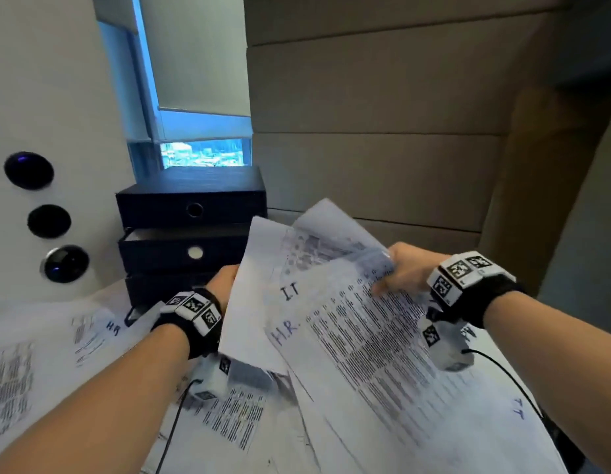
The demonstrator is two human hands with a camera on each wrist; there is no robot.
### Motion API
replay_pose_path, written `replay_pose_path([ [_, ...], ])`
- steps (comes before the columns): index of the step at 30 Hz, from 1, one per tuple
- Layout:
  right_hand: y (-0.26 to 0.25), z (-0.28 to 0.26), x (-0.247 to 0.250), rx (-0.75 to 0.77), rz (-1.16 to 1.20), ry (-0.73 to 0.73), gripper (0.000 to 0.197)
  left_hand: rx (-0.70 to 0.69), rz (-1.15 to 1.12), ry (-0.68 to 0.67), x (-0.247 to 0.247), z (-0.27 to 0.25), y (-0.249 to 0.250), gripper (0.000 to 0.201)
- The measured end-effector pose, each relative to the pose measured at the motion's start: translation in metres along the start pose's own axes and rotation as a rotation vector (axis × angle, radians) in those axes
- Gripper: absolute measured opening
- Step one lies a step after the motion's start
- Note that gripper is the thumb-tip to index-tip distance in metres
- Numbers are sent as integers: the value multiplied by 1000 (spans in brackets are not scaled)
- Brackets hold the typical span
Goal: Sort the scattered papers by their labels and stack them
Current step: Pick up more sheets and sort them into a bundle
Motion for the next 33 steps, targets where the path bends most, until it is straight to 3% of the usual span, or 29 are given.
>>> replay_pose_path([
  [2, 0, 5, -12, -15, -2, 16, 28, 31, -90, -25, 0, -5, 4, 30],
  [5, -6, 12, -18, -37, 49, 145, 75, 75, -218, 0, 5, -3, 7, 37],
  [6, -9, 14, -19, -25, 60, 154, 77, 114, -257, 4, 6, -3, 8, 39],
  [10, -19, 13, -29, 37, 68, 15, 18, 123, -237, 102, 14, -13, 13, 40],
  [12, -16, 14, -25, 13, 105, 70, 10, 129, -276, 55, 15, -13, 11, 39],
  [14, -10, 14, -16, -2, 171, 140, 9, 181, -252, 63, 18, -19, 6, 33],
  [16, -3, 9, -4, -14, 273, 221, 8, 226, -221, -1, 16, -26, -5, 15],
  [17, 2, 7, 2, -14, 355, 281, 8, 213, -242, -96, 12, -33, -7, 24],
  [19, 8, 0, 18, -26, 521, 415, 17, 292, -404, -251, 0, -43, -18, 72],
  [21, 13, -6, 30, -50, 624, 499, 19, 317, -482, -336, -12, -44, -21, 101],
  [25, 20, -10, 44, -112, 687, 596, 15, 286, -566, -395, -29, -47, -7, 106],
  [28, 20, -17, 50, -109, 726, 637, 15, 253, -678, -466, -39, -63, 14, 97],
  [30, 18, -20, 53, -85, 706, 618, 18, 165, -643, -434, -44, -71, 25, 85],
  [33, 10, -20, 57, -18, 739, 541, 27, -59, -467, -249, -44, -73, 37, 95],
])
Point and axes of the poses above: each hand's wrist, its own z-axis towards the middle knuckle, its own x-axis out of the back of the hand, y = z × x, the point moved 4 cm from there along z, towards the middle knuckle, and after that the axes turned 10 degrees about y, right-handed, at the moved point
